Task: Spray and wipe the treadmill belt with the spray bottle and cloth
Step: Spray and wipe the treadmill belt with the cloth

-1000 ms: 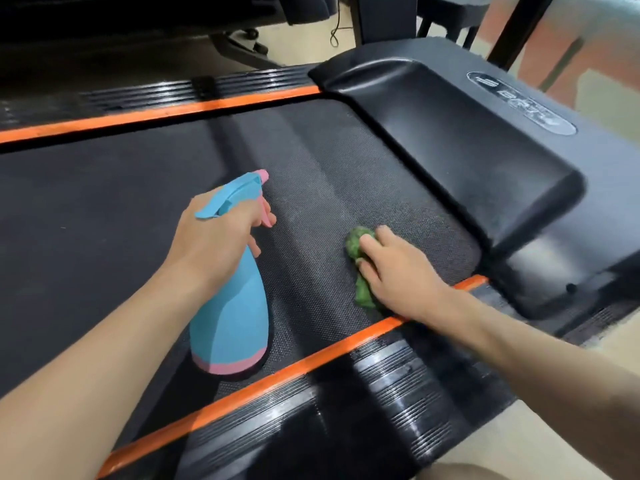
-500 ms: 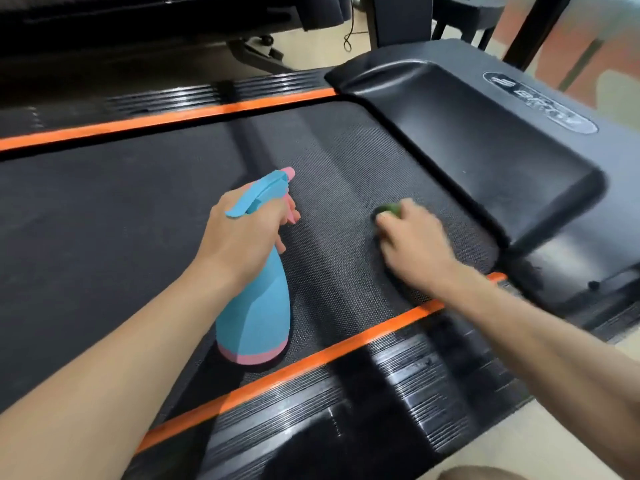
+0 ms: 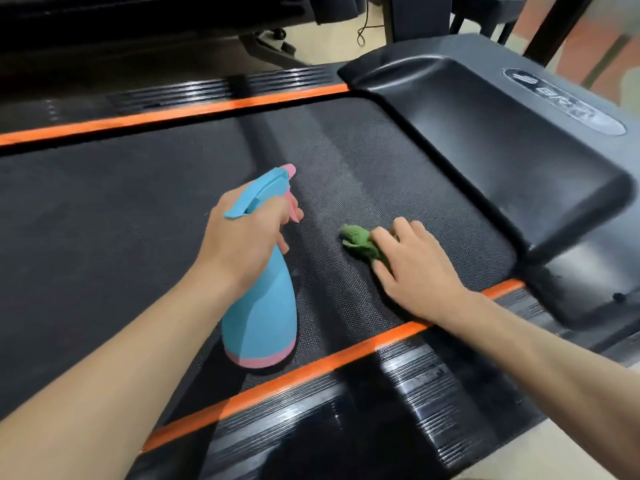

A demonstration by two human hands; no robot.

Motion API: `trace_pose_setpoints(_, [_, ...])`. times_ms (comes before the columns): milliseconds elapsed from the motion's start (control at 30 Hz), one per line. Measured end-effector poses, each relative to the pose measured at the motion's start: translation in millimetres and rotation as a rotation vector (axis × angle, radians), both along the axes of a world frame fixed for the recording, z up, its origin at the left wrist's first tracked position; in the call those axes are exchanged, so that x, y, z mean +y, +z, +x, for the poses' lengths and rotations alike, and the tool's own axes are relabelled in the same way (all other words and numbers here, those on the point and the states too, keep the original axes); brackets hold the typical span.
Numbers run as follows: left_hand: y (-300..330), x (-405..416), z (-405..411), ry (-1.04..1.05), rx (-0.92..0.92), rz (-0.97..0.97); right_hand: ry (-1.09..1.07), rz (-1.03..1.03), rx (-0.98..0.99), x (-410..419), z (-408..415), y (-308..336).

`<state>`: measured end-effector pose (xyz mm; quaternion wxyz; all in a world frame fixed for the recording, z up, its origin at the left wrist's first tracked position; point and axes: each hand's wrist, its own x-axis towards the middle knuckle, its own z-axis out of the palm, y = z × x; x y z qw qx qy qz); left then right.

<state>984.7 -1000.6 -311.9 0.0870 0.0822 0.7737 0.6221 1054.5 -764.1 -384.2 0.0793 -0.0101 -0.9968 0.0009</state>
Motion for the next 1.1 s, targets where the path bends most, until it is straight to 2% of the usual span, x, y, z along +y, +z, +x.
trace_pose_setpoints(100, [1,0,-1,0.001,-0.005,-0.016,0.043,-0.081,0.014,4,-10,3])
trace_pose_setpoints(167, [1,-1,-3,0.009,-0.008,-0.013,0.048,0.001,0.005,31,-17,6])
trace_pose_setpoints(233, [1,-2,-4,0.021,-0.015,-0.013,-0.154,0.059,0.035,74,-25,16])
trace_pose_setpoints(300, [1,-1,-6,0.022,-0.018,-0.006,-0.466,-0.024,0.070,102,-32,26])
trace_pose_setpoints(333, [1,-1,-7,0.016,-0.020,-0.014,-0.537,-0.050,0.080,100,-34,27])
trace_pose_setpoints(400, [0,2,-9,-0.009,-0.020,-0.035,-0.456,-0.039,0.090,65,-36,21])
trace_pose_setpoints(500, [0,3,-10,-0.027,-0.024,-0.044,-0.150,-0.161,-0.017,-27,-27,6])
trace_pose_setpoints(600, [0,1,-7,-0.022,-0.002,-0.032,0.137,-0.163,-0.074,-79,-7,4])
trace_pose_setpoints(667, [1,1,-5,-0.027,0.010,-0.032,0.119,-0.067,-0.041,-52,-18,9])
trace_pose_setpoints(733, [1,0,-4,-0.032,0.019,-0.025,-0.051,0.026,-0.040,3,-44,11])
trace_pose_setpoints(800, [-1,-1,-3,-0.024,0.023,-0.016,-0.297,0.020,0.023,55,-71,16])
trace_pose_setpoints(867, [-2,-2,-2,-0.017,0.018,-0.013,-0.419,-0.022,0.074,67,-98,12])
trace_pose_setpoints(1000, [-4,-2,-4,0.000,-0.002,0.007,-0.367,-0.141,0.057,2,-142,2])
trace_pose_setpoints(1100, [-5,-4,-6,0.018,-0.002,-0.002,-0.133,-0.147,-0.009,-58,-131,2])
